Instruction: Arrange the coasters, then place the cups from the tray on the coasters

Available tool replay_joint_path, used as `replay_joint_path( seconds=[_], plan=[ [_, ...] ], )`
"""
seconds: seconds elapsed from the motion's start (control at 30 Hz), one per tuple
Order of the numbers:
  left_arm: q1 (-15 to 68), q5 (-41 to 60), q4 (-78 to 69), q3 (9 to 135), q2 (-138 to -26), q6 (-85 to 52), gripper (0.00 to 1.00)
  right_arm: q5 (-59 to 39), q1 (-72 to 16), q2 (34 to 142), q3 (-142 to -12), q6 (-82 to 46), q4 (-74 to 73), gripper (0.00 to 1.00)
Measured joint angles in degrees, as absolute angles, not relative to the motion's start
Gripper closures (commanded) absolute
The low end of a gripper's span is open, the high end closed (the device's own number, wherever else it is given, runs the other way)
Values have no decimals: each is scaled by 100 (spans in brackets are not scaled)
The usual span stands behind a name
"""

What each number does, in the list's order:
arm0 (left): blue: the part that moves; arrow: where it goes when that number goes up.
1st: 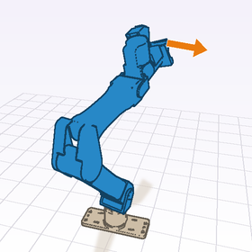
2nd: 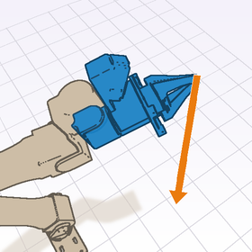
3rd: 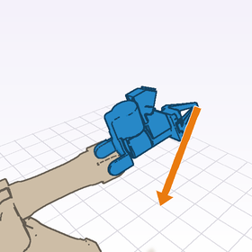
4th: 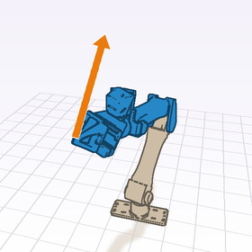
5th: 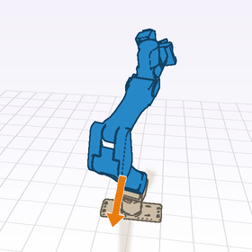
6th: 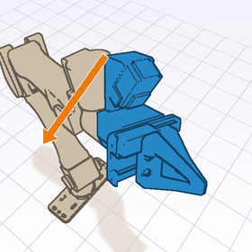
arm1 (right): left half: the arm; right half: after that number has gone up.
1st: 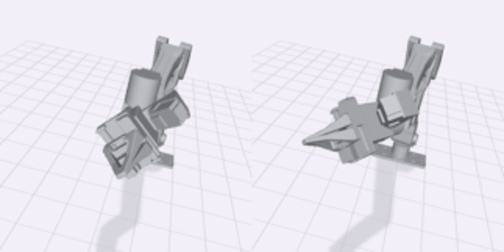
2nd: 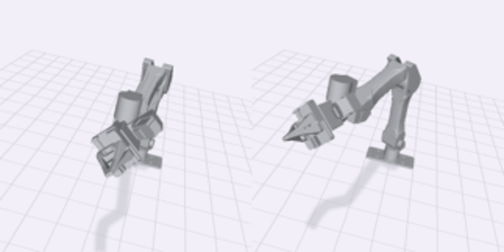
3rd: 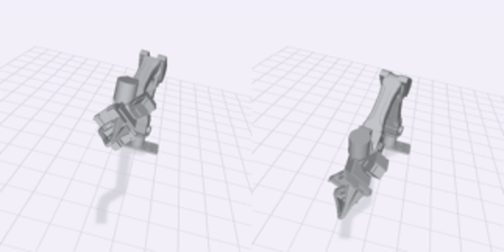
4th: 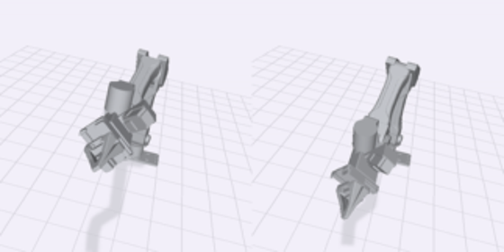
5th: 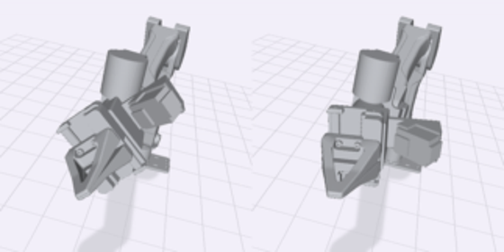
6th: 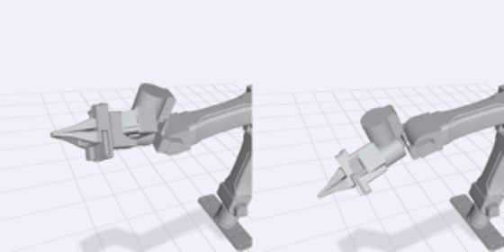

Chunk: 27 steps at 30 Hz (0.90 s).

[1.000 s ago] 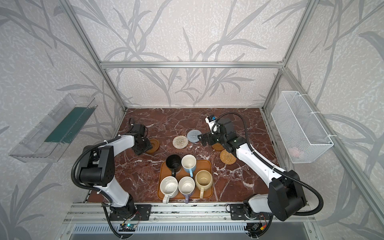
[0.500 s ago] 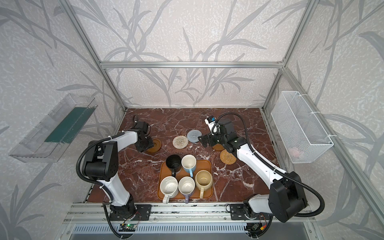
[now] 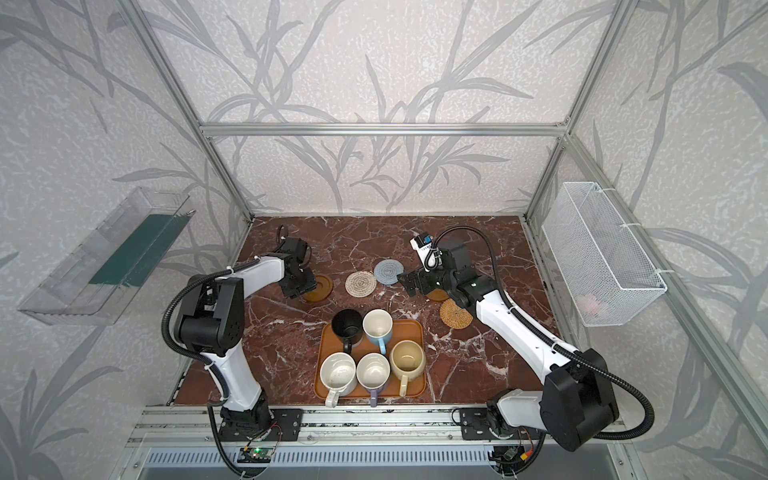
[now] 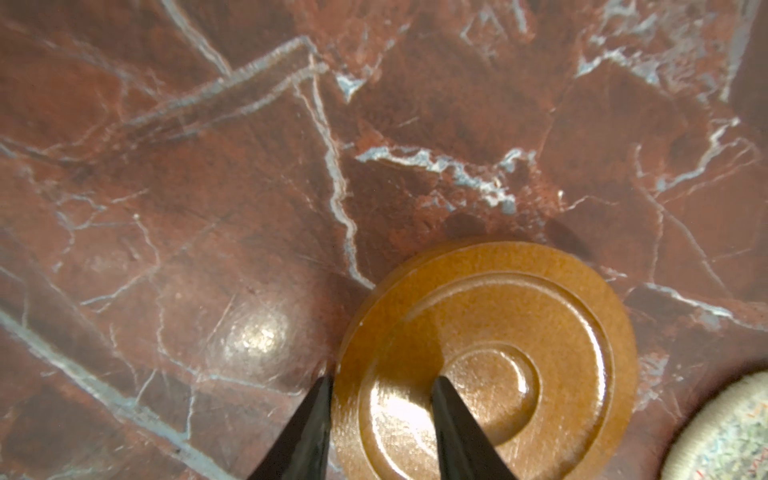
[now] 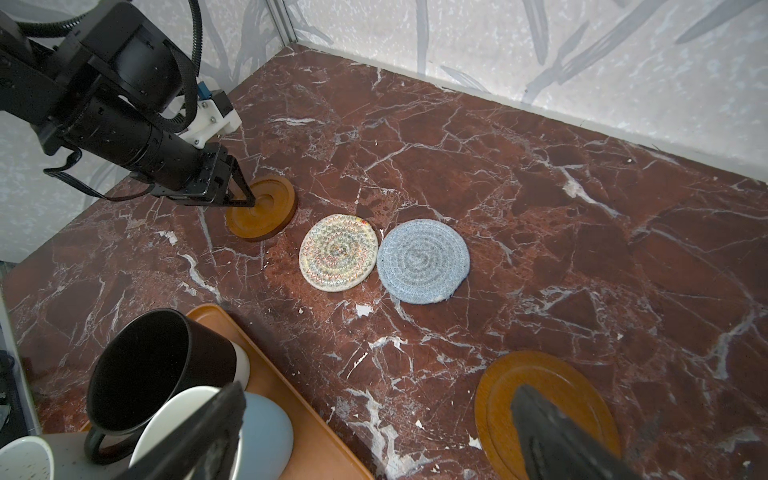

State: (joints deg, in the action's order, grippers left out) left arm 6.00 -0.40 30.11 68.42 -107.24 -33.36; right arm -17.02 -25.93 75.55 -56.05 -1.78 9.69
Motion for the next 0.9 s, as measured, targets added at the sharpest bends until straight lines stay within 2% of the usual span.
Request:
replay_joint_path(
  seconds=[0.23,0.37,0.63,0.77,0.9],
  plan=[
    [552,-34,3022,6845,-10724,-3299,49,-1702,-2593,7555,-5605,-189,1083,1],
    [548,-34,3116,6941,-10724,-3282,39,-1699,-2593,7553,-5605,-207,1105,1],
    [587,-202,3581,7524,-10342,-3072,27,-1605,-2593,7483,-5607,-451,1236,1],
    [869,-25,3710,7828,-9998,-2700,27,-1417,-2593,7483,-5642,-711,1382,1],
    [1352,541,3798,8405,-10051,-2298,33,-1352,-2593,7505,-5745,-904,1487,1]
  ],
)
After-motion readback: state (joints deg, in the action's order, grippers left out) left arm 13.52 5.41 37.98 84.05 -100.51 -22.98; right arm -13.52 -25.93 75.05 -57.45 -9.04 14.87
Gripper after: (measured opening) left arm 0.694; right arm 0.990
